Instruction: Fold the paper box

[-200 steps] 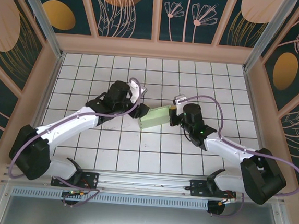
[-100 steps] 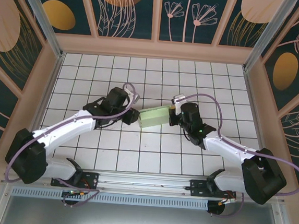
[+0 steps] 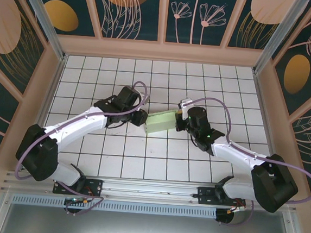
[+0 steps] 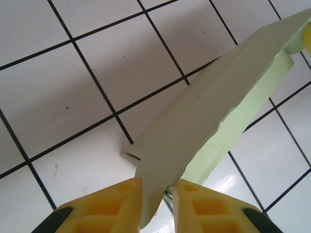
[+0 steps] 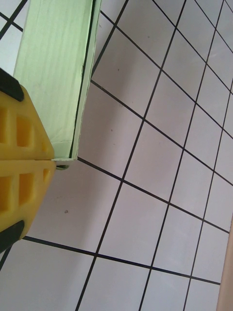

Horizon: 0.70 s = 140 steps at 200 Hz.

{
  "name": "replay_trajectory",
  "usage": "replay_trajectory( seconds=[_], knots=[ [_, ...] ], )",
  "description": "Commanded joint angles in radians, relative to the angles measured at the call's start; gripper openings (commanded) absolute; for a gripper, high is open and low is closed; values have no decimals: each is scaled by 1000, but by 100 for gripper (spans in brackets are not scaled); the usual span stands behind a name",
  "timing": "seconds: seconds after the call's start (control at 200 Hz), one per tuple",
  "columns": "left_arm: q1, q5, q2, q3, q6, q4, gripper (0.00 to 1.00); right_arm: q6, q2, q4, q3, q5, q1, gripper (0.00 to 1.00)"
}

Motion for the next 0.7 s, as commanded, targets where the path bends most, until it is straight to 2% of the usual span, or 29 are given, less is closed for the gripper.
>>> replay_trajectory(
  seconds=[0.0,0.175,0.445,0.696],
  knots=[
    [3,33,30,29,-38,-14,18,-4,-7,8,23,18,11,0],
    [3,36,64,58,-74,-40,12,-4,-8,6,20,18,11,0],
    [3,79,87,84,-160,-36,12,-3,-5,8,20,20,11,0],
    [5,102,77,85,-326,18,10,-5,0,12,23,18,12,0]
  ],
)
